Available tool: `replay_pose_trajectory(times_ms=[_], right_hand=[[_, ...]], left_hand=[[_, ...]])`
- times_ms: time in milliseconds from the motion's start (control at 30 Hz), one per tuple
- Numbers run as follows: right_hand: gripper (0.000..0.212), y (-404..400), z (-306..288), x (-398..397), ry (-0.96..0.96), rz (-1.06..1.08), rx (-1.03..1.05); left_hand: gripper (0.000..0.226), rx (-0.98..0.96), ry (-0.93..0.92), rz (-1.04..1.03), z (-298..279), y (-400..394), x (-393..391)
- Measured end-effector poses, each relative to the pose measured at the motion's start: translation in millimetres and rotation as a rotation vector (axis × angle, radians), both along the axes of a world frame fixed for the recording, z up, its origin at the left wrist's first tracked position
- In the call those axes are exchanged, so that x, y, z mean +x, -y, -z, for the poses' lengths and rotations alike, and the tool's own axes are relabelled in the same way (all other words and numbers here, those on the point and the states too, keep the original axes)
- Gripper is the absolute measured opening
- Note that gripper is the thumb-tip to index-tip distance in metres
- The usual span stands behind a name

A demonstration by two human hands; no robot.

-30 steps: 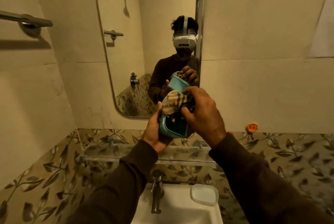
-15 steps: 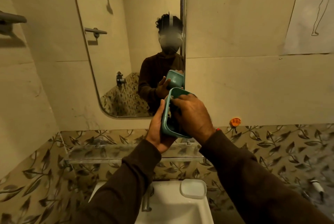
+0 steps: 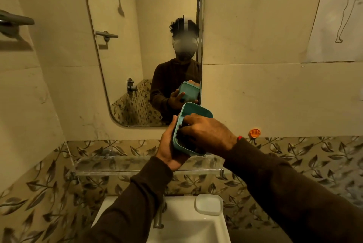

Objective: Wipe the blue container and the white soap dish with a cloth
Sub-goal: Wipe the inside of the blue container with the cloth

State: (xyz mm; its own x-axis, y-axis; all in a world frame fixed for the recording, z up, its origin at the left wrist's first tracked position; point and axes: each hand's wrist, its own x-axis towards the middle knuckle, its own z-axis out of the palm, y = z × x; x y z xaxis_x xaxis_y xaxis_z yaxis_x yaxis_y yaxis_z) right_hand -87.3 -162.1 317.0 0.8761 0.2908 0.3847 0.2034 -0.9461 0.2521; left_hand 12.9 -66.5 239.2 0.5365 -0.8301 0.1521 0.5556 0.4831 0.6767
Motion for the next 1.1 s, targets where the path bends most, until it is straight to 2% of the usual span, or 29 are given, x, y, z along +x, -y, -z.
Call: replay_pose_trajectory(times_ms=[233, 333, 433, 600, 867, 1000, 1100], right_hand=[[0.038, 3.0, -6.6, 8.9, 0.121, 0.247, -0.102], [0.04, -2.6, -7.7, 10.2, 0.075, 0.355, -0.111], [0.052, -5.8, -8.2, 10.1, -0.005, 0.423, -0.179], [0.059, -6.0, -9.6, 9.3, -0.175, 0.416, -0.16], [0.039, -13.7, -22.9, 0.3, -0.351, 0.364, -0.214], [0.028, -28.2, -7.8, -0.1, -0.437, 0.265, -0.129], [0.031, -26.9, -3.6, -3.1, -0.509, 0.219, 0.115]], left_hand=[[0.055, 0.088, -0.014, -0.015, 3.6, -0.2, -4.5], [0.054, 0.126, -0.061, -0.032, 6.9, 0.6, -6.1], [0.045, 0.142, -0.088, -0.045, 14.3, 0.5, -6.5], [0.047, 0.174, -0.112, -0.008, 17.4, -5.5, -5.7], [0.033, 0.167, -0.042, 0.007, 4.2, -6.3, -10.8], [0.041, 0.2, -0.089, 0.0, 4.6, -4.6, -11.1], [0.045, 0.197, -0.099, 0.032, 7.6, -8.3, -13.7]])
